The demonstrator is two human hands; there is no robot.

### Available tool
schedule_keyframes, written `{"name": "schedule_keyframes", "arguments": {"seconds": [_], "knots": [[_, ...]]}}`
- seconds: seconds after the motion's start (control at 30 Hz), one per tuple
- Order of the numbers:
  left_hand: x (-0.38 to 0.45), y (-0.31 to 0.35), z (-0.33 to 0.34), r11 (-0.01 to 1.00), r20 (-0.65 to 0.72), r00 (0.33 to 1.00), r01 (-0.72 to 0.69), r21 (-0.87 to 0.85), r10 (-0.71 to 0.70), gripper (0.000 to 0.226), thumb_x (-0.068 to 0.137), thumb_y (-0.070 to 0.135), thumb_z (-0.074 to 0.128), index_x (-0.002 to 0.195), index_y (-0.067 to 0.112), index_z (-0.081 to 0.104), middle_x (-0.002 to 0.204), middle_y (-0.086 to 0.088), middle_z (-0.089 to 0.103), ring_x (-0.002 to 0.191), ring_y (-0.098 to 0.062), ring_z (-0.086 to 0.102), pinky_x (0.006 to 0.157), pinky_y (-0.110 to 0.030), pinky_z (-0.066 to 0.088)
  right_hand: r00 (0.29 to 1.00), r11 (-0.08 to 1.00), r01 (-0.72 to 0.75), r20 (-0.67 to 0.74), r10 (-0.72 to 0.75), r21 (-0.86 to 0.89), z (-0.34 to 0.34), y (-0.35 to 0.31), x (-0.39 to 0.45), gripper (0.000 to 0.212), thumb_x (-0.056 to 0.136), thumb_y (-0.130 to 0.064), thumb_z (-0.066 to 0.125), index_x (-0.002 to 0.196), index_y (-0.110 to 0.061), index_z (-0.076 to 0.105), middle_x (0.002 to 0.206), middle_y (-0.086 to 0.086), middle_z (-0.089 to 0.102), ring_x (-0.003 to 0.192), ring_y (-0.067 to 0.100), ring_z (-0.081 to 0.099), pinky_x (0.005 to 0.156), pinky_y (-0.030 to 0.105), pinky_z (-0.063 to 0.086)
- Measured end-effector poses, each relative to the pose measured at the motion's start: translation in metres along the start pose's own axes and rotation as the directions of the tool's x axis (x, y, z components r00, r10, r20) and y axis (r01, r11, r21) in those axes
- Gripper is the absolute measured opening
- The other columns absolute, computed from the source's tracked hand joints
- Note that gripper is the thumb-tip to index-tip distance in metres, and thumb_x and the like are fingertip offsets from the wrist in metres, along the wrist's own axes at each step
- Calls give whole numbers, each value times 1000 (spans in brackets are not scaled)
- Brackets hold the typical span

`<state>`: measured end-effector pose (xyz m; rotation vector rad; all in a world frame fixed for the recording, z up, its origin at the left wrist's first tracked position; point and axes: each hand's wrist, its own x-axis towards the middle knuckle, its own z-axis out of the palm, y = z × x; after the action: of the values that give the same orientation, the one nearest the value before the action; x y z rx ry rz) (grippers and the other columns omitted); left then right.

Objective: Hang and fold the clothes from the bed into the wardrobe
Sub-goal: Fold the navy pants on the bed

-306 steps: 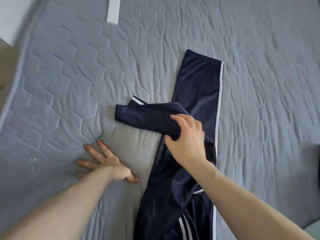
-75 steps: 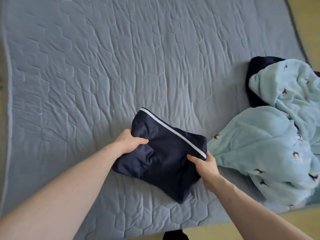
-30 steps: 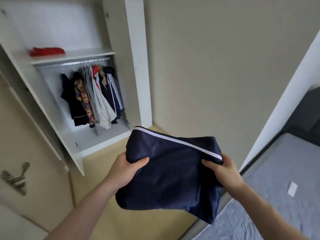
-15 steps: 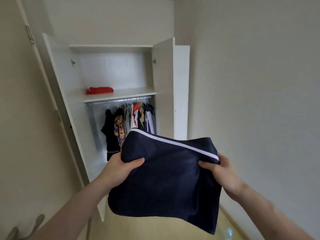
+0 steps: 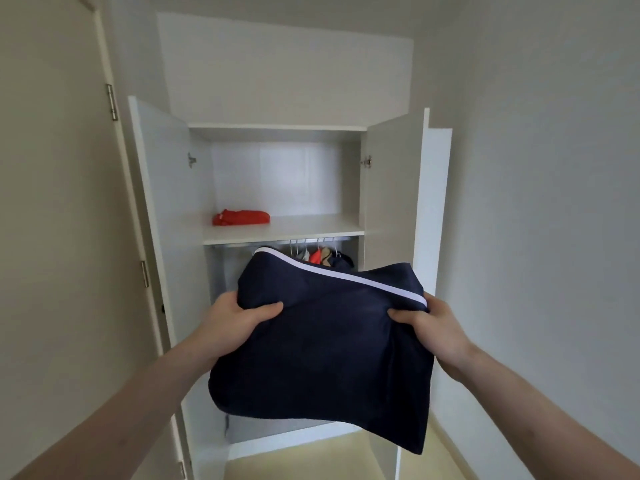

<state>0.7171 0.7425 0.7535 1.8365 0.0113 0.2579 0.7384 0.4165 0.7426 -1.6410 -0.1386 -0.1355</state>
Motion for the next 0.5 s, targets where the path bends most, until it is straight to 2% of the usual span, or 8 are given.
{"name": "schedule_keyframes", "arguments": {"seconds": [0.13, 0.33, 0.5], "knots": [[82, -5, -23, 1000, 14, 1000, 3, -13, -3, 35, 77, 35, 87, 109, 24, 76, 96, 9, 79, 84, -10, 76, 75, -32, 57, 1000, 1000, 13, 0, -13, -6, 34, -3, 81, 28, 86, -9, 73, 111, -22, 73, 99, -3, 79, 89, 16, 77, 82, 34, 59], [188, -10, -35, 1000, -13, 1000, -8, -27, 7, 33, 75, 32, 88, 105, 21, 77, 93, 8, 80, 83, -13, 77, 79, -34, 58, 999, 1000, 25, -32, -26, -4, 63, -9, 178, 27, 85, -9, 74, 110, -20, 72, 99, -2, 79, 89, 16, 77, 80, 33, 60], [267, -13, -36, 998, -19, 999, -39, -39, 38, 32, 76, 31, 88, 104, 21, 76, 91, 11, 79, 77, -7, 75, 69, -29, 55, 999, 999, 36, -32, -36, -18, 74, -11, 256, 25, 85, -7, 73, 107, -20, 73, 94, -4, 80, 82, 13, 77, 65, 23, 58]]}}
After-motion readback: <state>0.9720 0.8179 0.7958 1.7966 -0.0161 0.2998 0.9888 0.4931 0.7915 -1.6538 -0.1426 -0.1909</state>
